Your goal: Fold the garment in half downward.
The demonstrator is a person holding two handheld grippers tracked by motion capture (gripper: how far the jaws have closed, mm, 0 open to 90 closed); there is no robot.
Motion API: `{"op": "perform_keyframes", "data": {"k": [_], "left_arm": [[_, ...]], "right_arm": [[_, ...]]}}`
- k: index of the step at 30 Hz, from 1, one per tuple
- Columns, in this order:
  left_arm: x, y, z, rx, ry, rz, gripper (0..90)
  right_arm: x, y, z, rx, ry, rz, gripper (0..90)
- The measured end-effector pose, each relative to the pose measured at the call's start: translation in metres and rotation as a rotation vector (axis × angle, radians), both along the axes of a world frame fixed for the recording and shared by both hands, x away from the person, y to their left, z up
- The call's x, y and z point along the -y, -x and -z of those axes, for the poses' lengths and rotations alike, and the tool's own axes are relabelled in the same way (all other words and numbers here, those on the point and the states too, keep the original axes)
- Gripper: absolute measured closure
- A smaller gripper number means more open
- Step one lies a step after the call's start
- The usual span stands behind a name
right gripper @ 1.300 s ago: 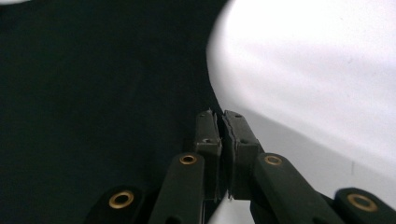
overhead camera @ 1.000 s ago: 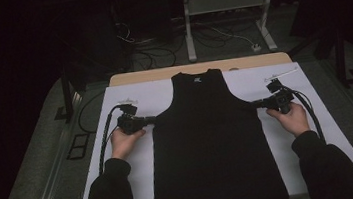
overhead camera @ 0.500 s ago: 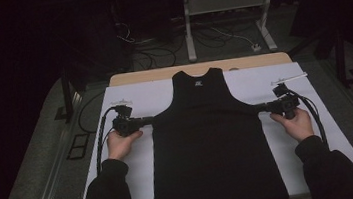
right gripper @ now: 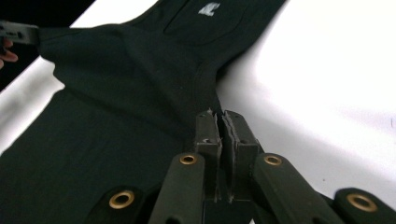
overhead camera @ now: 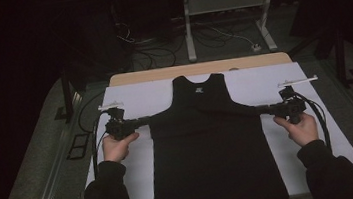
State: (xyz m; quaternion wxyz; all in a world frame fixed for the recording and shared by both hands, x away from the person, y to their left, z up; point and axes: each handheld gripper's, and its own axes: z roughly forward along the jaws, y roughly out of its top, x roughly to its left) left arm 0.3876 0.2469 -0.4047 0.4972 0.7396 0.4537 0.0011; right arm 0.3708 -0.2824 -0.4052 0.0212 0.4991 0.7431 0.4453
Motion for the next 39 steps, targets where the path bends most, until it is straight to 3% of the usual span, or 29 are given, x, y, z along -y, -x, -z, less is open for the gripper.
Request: {"op": "perform_keyframes", "data": {"k": [13, 25, 30, 39], "left_arm": [[-0.004, 0.019, -0.006, 0.023, 0.004, -0.001, 85.8], [-0.01, 0.035, -0.004, 0.016, 0.006, 0.002, 86.0], [-0.01, 0.039, -0.002, 0.011, 0.006, 0.011, 86.1], [-0.009, 0.048, 0.001, 0.02, -0.009, 0.016, 86.2]], "right_arm": [[0.005, 0.012, -0.003, -0.01, 0.001, 0.011, 84.0], [0.012, 0.028, -0.004, -0.026, -0.017, 0.029, 84.0], [0.018, 0.035, -0.001, -0.047, -0.035, 0.043, 84.0], [0.02, 0.043, 0.003, -0.076, -0.02, 0.04, 84.0]]}}
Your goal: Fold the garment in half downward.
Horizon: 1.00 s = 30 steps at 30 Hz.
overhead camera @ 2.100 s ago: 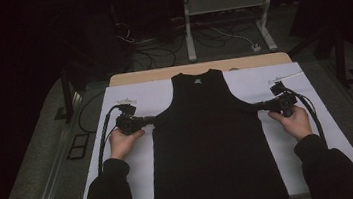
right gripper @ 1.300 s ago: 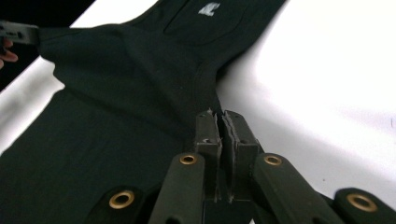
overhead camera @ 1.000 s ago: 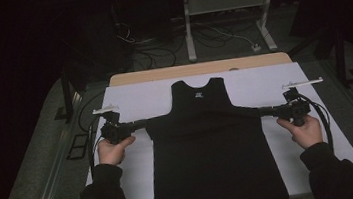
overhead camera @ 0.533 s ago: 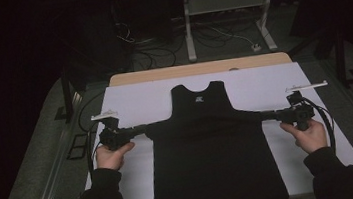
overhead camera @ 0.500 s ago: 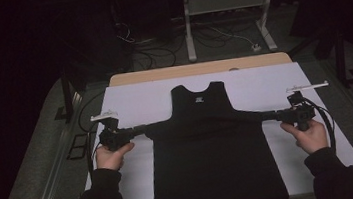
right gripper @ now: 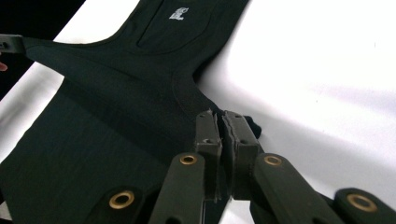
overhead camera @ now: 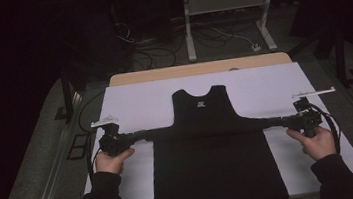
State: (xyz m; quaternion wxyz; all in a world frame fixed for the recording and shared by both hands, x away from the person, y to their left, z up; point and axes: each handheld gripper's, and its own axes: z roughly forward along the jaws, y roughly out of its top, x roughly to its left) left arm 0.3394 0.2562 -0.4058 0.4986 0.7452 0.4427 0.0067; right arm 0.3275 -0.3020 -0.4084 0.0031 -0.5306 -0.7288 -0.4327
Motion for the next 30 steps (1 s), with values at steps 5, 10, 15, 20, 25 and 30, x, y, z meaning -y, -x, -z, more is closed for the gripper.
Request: {"op": "perform_keyframes", "data": {"k": [5, 10, 15, 20, 25, 30], "left_arm": [[-0.002, 0.007, 0.003, -0.019, 0.009, 0.013, 86.2], [-0.003, 0.011, 0.002, -0.022, 0.014, 0.025, 86.3], [-0.003, 0.015, 0.005, -0.05, 0.004, 0.038, 86.3], [-0.004, 0.018, 0.01, -0.082, 0.001, 0.057, 86.3], [-0.004, 0.02, 0.011, -0.096, 0.003, 0.06, 86.3], [-0.005, 0.021, 0.012, -0.111, -0.006, 0.084, 86.3]], "right_arm": [[0.001, 0.007, 0.0, -0.009, -0.011, -0.012, 84.0], [0.002, 0.011, -0.002, -0.018, -0.015, -0.023, 84.0], [0.003, 0.013, -0.001, -0.027, -0.018, -0.028, 83.9], [0.003, 0.018, -0.001, -0.034, -0.013, -0.04, 84.0], [0.004, 0.021, 0.0, -0.044, -0.014, -0.049, 83.9], [0.004, 0.025, 0.002, -0.059, -0.011, -0.056, 84.0]]}}
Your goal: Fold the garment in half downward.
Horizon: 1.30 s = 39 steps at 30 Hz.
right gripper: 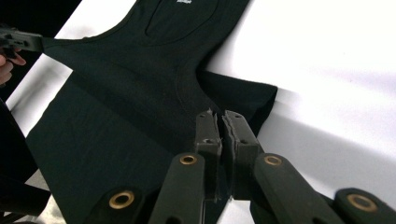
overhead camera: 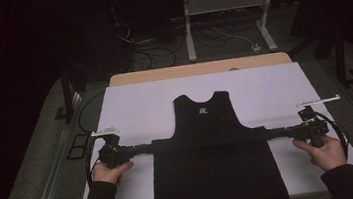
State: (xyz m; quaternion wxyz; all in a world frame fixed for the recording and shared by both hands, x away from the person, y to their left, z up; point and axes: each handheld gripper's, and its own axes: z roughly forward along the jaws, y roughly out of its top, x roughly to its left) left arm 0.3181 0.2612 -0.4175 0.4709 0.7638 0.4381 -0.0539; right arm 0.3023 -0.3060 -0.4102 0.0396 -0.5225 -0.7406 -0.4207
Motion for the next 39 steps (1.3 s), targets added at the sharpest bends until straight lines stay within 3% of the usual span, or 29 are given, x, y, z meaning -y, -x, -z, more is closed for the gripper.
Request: {"op": "perform_keyframes", "data": {"k": [7, 33, 36, 39], "left_arm": [[0.001, 0.001, 0.002, -0.026, -0.011, 0.03, 86.2], [0.013, -0.006, 0.02, -0.119, -0.132, 0.077, 84.6], [0.015, -0.006, 0.02, -0.108, -0.162, 0.073, 78.9], [0.016, -0.005, 0.018, -0.085, -0.159, 0.076, 70.9]], "right_arm": [[0.0, 0.004, 0.001, -0.03, 0.001, -0.003, 83.9], [-0.009, 0.0, 0.021, -0.125, 0.069, -0.036, 82.6], [-0.009, 0.0, 0.021, -0.124, 0.067, -0.033, 82.2], [-0.009, 0.0, 0.021, -0.121, 0.071, -0.022, 78.5]]}}
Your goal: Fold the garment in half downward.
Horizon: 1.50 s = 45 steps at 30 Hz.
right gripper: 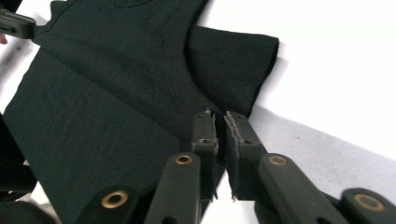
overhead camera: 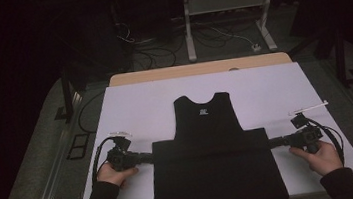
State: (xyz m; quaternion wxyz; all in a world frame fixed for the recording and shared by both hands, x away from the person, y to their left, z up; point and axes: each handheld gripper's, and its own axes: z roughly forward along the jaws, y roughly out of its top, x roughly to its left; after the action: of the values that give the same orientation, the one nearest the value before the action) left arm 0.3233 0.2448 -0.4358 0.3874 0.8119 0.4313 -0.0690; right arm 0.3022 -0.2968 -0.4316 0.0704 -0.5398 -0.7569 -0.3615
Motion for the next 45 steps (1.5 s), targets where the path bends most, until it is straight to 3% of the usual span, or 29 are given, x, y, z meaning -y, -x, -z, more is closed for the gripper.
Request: {"op": "perform_keyframes", "data": {"k": [4, 6, 9, 13, 19, 25, 27, 35, 39, 45], "left_arm": [[0.003, 0.001, -0.003, 0.009, 0.009, 0.008, 58.3], [0.003, -0.001, -0.003, -0.016, 0.027, 0.007, 52.6], [0.005, -0.001, -0.004, -0.023, 0.035, 0.031, 46.8], [0.007, 0.0, -0.008, -0.005, 0.038, 0.055, 36.6], [0.007, 0.0, -0.013, 0.002, 0.025, 0.033, 26.2], [0.01, -0.001, -0.016, 0.045, 0.024, 0.064, 8.5], [0.011, -0.002, -0.014, 0.04, 0.013, 0.067, 0.0], [0.008, -0.008, -0.017, 0.08, 0.017, 0.032, 0.0], [0.006, -0.014, -0.021, 0.088, 0.071, 0.026, 0.0], [0.009, -0.02, -0.021, 0.09, 0.052, 0.004, 0.0]], "right_arm": [[0.001, 0.0, -0.001, 0.004, 0.013, 0.023, 70.4], [0.001, 0.001, -0.002, 0.014, 0.009, 0.028, 66.6], [0.001, 0.001, -0.003, 0.035, 0.014, 0.029, 57.6], [-0.002, 0.002, -0.004, 0.057, 0.044, 0.017, 46.9], [-0.005, 0.003, -0.011, 0.132, 0.045, 0.003, 29.2], [-0.006, 0.0, -0.011, 0.15, 0.025, -0.025, 8.3], [-0.007, -0.002, -0.01, 0.156, 0.028, -0.029, 0.3], [-0.009, -0.007, -0.011, 0.178, 0.046, -0.043, 0.0], [-0.011, -0.013, -0.011, 0.179, 0.046, -0.051, 0.0], [-0.013, -0.019, -0.015, 0.187, 0.052, -0.052, 0.0]]}}
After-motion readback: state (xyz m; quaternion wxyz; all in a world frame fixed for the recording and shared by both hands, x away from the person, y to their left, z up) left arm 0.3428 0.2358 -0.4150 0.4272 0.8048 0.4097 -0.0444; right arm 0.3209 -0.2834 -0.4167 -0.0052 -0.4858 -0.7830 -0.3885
